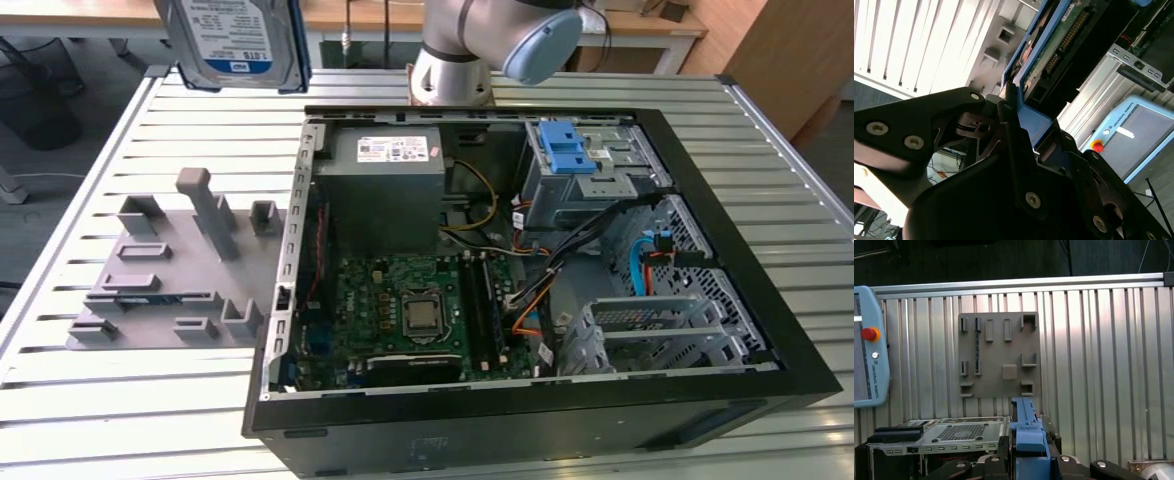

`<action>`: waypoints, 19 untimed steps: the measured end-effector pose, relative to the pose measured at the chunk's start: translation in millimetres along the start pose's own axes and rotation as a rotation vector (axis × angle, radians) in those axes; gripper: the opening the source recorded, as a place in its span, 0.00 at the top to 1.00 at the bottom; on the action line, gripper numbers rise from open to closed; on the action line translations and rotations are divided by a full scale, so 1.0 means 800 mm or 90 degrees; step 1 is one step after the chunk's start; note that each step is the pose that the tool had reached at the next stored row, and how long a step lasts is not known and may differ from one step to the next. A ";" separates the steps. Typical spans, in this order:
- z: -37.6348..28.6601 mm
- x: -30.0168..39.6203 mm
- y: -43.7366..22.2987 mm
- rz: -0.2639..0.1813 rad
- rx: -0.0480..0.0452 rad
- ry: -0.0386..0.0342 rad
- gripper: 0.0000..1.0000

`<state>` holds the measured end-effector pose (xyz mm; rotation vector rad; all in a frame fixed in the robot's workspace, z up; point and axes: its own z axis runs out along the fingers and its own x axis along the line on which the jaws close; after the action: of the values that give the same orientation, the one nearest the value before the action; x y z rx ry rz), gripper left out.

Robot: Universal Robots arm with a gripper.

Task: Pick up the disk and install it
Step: 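Pick up the disk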

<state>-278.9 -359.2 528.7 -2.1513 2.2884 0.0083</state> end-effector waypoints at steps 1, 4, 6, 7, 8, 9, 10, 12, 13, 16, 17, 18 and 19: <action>0.0002 0.0002 -0.0013 0.000 0.0001 0.0003 0.64; 0.0005 0.0062 -0.0024 0.000 0.0001 0.0023 0.64; 0.0007 0.0145 -0.0030 0.000 0.0000 0.0029 0.64; 0.0011 0.0194 -0.0033 0.000 0.0001 0.0029 0.64; 0.0017 0.0246 -0.0035 0.000 0.0001 0.0028 0.64; 0.0024 0.0302 -0.0039 0.000 0.0001 0.0028 0.64; 0.0029 0.0363 -0.0043 0.000 0.0001 0.0029 0.64; 0.0038 0.0469 -0.0051 0.000 0.0001 0.0028 0.64; 0.0043 0.0506 -0.0055 0.000 0.0002 0.0026 0.64; 0.0055 0.0580 -0.0089 0.000 -0.0001 0.0000 0.64; 0.0058 0.0593 -0.0111 0.000 -0.0001 -0.0016 0.64; 0.0059 0.0599 -0.0137 0.000 -0.0004 -0.0045 0.64; 0.0059 0.0602 -0.0165 0.000 -0.0007 -0.0085 0.64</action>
<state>-268.7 -408.1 523.7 -2.1450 2.2818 0.0239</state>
